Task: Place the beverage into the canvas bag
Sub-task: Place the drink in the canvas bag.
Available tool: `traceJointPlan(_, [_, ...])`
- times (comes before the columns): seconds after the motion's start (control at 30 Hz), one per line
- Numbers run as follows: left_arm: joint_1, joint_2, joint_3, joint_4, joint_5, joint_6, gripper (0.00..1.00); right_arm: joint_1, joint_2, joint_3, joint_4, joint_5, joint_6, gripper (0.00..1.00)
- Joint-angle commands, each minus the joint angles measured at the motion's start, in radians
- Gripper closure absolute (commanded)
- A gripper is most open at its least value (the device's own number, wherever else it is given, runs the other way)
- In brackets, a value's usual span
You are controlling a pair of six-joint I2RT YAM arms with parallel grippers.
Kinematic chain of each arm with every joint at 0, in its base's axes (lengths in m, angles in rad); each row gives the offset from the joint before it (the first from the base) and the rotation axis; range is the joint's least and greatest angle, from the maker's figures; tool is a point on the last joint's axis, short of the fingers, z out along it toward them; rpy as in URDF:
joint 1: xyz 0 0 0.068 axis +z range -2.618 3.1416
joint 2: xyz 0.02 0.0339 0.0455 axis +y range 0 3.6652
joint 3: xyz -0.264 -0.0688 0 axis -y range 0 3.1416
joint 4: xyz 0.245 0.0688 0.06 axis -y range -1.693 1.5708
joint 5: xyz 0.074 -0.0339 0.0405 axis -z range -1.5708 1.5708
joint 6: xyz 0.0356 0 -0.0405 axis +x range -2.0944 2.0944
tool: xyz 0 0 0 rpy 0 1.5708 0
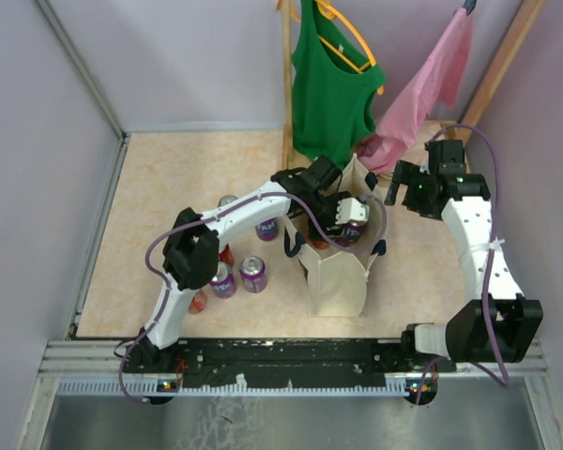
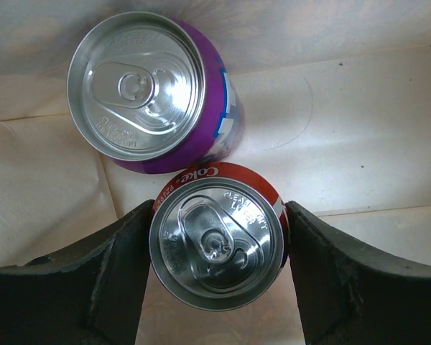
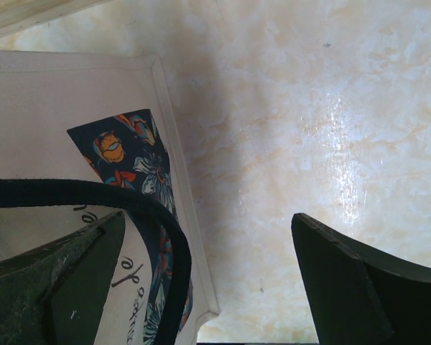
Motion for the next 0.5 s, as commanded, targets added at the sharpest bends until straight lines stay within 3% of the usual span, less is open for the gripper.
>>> traceJointPlan(0.0, [-0.005, -0.025, -0.019, 0.006, -0.035, 0.003, 0.23, -0.010, -0.014, 0.012, 0.010, -0.015, -0.018, 0.01])
traceJointPlan(0.3, [-0.006, -0.067, 0.015, 0.011, -0.049, -0.003, 0.06, -0.010, -0.006, 0.013, 0.013, -0.022, -0.014, 0.01])
traceJointPlan(0.47, [-0.006, -0.077, 0.059, 0.038, -0.060, -0.020, 0.03, -0.010, -0.004, 0.014, 0.013, -0.024, -0.012, 0.01])
